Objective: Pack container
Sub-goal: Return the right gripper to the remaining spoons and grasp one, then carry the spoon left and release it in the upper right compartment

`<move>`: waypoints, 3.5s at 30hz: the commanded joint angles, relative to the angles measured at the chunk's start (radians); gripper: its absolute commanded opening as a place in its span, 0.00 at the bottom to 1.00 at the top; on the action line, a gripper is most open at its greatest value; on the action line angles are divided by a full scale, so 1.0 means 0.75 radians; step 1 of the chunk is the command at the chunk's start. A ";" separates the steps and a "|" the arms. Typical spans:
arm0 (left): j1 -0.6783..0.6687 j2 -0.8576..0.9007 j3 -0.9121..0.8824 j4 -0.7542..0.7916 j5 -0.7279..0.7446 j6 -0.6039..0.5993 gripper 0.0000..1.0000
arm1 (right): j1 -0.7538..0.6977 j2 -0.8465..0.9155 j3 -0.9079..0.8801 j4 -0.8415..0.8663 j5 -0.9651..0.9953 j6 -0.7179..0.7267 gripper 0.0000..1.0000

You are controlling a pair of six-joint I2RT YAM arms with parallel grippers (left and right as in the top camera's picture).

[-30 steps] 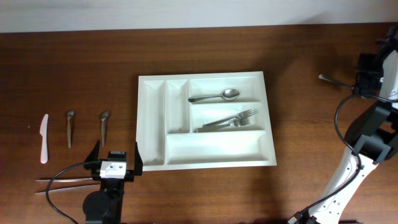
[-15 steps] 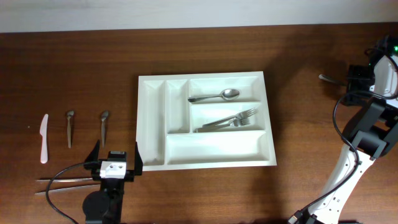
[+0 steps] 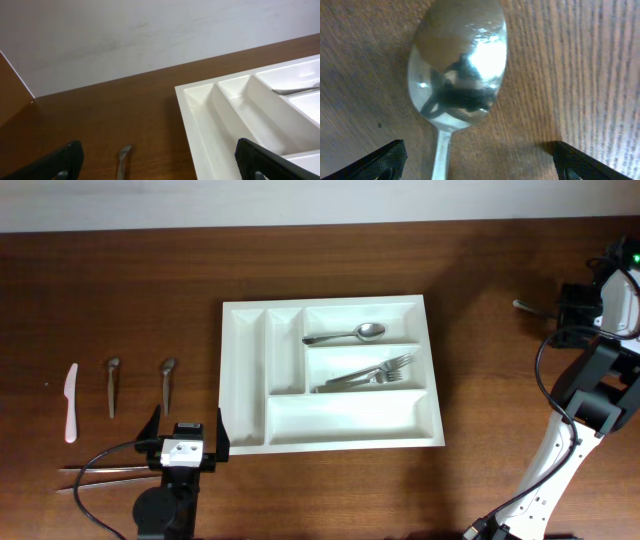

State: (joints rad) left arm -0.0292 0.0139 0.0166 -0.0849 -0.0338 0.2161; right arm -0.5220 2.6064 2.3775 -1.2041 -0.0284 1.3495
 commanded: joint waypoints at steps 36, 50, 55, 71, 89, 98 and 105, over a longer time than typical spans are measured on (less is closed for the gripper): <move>0.008 -0.011 -0.010 0.004 0.015 -0.013 0.99 | -0.005 0.104 -0.001 -0.110 -0.017 -0.008 0.24; 0.008 -0.011 -0.010 0.004 0.015 -0.013 0.99 | 0.032 0.092 0.328 -0.247 -0.022 -0.013 0.06; 0.008 -0.011 -0.010 0.004 0.015 -0.013 0.99 | 0.099 0.092 0.508 -0.357 -0.038 -0.013 0.05; 0.008 -0.011 -0.010 0.004 0.015 -0.013 0.99 | 0.636 0.092 0.658 -0.595 -0.130 0.044 0.04; 0.008 -0.011 -0.010 0.004 0.015 -0.013 0.99 | 1.041 0.092 0.656 -0.659 -0.137 0.402 0.09; 0.008 -0.011 -0.010 0.004 0.015 -0.013 0.99 | 1.053 0.092 0.647 -0.659 -0.137 0.447 0.11; 0.008 -0.011 -0.010 0.004 0.015 -0.013 0.99 | 1.052 0.092 0.647 -0.649 -0.127 0.447 0.45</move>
State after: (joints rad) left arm -0.0292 0.0139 0.0166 -0.0849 -0.0338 0.2161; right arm 0.2691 2.6793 2.8502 -1.6913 -0.1329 1.6775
